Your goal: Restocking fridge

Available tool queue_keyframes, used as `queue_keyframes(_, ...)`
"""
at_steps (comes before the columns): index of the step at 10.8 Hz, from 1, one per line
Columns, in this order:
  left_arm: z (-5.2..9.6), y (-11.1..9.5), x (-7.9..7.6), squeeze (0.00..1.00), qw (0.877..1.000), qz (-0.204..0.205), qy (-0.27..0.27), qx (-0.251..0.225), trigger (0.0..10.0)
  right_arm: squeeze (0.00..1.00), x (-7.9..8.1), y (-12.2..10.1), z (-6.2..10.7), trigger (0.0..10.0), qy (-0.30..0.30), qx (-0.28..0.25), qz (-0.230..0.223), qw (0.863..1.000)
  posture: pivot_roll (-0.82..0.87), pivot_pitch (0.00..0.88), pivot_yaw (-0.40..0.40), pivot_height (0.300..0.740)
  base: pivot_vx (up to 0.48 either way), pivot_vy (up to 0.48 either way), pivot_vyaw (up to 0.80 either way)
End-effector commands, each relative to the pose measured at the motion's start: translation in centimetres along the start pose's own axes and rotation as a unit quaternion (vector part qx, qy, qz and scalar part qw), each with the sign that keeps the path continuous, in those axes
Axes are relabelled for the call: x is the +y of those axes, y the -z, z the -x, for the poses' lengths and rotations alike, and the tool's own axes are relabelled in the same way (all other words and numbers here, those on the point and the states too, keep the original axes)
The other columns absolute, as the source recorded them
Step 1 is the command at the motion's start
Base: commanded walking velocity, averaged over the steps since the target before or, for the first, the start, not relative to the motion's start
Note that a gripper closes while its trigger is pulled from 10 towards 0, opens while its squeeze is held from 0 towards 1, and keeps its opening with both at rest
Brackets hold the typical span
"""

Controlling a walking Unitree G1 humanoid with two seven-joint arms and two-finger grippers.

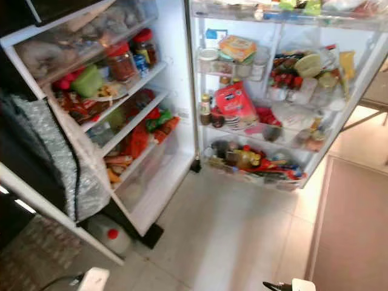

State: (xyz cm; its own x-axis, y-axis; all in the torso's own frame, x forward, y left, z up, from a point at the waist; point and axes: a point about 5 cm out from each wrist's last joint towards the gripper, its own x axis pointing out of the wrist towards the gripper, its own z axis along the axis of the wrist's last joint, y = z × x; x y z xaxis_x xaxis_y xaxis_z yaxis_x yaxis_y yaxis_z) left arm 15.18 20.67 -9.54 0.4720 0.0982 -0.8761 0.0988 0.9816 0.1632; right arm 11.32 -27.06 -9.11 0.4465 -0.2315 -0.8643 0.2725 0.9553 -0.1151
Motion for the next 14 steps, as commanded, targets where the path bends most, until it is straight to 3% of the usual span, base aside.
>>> queue_keyframes(1,0.2,1.1,0.2,0.00,1.000,0.017,-0.002,0.015,10.0,0.00,-0.6,0.5,0.2,10.0,0.004,0.007,0.008,1.000,-0.11,0.081,0.009,0.740,0.000,0.000,0.00)
queue_keyframes(4,0.1,0.5,1.3,0.00,1.000,0.025,-0.004,0.012,10.0,0.00,-1.5,0.1,0.2,10.0,0.012,0.006,0.031,0.999,-0.13,0.135,0.017,0.740,0.000,0.000,0.00)
queue_keyframes(6,-0.1,-1.8,1.9,0.00,0.999,0.023,-0.016,-0.017,10.0,0.00,0.0,-2.1,-0.3,10.0,-0.011,-0.022,0.043,0.999,-0.14,0.120,0.004,0.740,0.000,0.000,0.00)
queue_keyframes(9,-0.1,-2.6,2.9,0.00,0.999,0.032,-0.036,-0.024,10.0,0.00,1.7,-3.1,-0.6,10.0,-0.028,-0.025,0.045,0.998,-0.06,0.098,0.003,0.740,0.000,0.000,0.00)
queue_keyframes(12,-0.1,-2.3,2.3,0.00,0.998,0.052,-0.032,-0.019,10.0,0.00,1.1,-3.8,-0.5,10.0,-0.015,-0.055,0.027,0.998,-0.06,0.058,0.050,0.740,0.000,0.000,0.00)
queue_keyframes(14,-0.2,-2.6,1.9,0.00,0.998,0.048,-0.025,-0.026,10.0,0.00,0.7,-3.6,-0.4,10.0,-0.017,-0.061,0.021,0.998,-0.07,0.070,0.027,0.740,0.000,0.000,0.00)
